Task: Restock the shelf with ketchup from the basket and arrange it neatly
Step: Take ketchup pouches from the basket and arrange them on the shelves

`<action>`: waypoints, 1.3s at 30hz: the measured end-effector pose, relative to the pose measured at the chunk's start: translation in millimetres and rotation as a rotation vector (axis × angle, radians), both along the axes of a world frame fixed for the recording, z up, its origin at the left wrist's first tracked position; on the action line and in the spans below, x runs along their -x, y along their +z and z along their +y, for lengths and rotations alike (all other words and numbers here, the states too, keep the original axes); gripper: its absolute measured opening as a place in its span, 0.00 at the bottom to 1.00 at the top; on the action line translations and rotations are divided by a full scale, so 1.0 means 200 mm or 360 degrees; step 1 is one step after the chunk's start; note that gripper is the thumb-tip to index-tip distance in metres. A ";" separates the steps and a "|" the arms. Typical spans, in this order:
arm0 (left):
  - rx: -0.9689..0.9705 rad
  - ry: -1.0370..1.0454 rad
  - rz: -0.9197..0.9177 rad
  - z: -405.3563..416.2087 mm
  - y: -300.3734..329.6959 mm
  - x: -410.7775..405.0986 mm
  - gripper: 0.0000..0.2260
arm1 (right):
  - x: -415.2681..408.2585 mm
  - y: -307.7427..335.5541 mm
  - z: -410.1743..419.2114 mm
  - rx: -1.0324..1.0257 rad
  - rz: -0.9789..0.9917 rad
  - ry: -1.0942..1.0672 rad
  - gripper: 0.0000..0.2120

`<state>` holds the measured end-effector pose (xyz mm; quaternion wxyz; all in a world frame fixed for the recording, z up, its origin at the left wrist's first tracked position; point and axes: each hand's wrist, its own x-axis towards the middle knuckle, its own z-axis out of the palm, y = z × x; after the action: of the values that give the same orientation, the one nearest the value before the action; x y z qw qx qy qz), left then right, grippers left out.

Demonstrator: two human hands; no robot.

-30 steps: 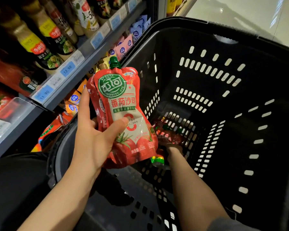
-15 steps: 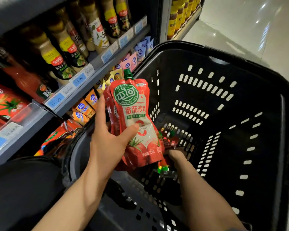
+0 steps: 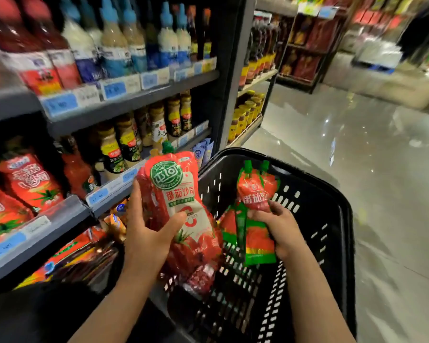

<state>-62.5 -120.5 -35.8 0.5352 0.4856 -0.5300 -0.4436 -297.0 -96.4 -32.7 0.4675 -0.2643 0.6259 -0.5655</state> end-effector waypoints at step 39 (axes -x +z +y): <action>0.0051 0.0935 0.0288 0.93 -0.11 -1.48 0.48 | -1.78 0.10 0.21 0.0375 0.0440 0.2048 0.23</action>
<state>233.4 65.3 -58.5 0.6932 0.5680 -0.3241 -0.3030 59.7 -54.9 -13.5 0.5951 -0.7043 0.3318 -0.1995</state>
